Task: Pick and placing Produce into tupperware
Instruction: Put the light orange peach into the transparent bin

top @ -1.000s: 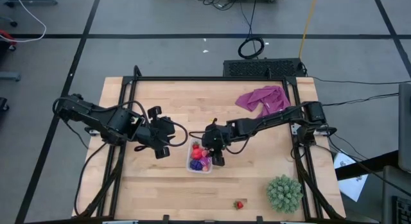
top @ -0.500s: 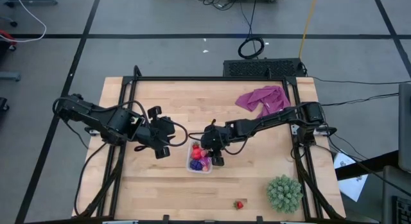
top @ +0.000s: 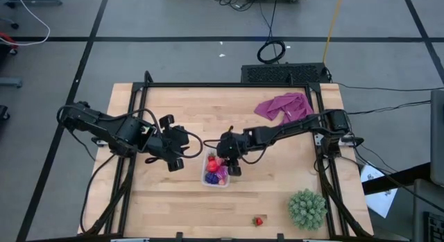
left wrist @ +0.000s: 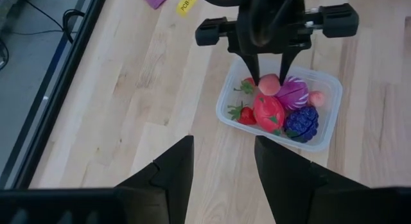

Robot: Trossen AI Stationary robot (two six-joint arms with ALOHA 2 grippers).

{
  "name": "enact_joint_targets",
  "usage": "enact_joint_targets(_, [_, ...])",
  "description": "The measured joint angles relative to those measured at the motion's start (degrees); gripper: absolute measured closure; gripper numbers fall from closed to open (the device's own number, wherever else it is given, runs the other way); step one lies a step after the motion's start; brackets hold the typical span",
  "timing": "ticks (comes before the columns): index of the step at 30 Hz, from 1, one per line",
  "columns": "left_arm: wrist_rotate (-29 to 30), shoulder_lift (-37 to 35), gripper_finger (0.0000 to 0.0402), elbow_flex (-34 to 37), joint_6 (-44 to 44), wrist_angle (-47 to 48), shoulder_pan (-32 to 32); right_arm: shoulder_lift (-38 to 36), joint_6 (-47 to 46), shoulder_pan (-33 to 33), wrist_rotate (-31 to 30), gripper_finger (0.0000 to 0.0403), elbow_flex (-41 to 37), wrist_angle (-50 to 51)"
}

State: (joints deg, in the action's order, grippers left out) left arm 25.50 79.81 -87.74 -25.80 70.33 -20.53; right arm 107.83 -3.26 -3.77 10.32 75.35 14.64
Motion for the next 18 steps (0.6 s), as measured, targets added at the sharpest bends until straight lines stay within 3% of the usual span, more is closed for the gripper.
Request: enact_joint_targets(18, [-0.1, 0.0, 0.0231, 0.0, -0.1, 0.1, 0.0, 0.3, -0.5, 0.4, 0.2, 0.0270, 0.0, 0.7])
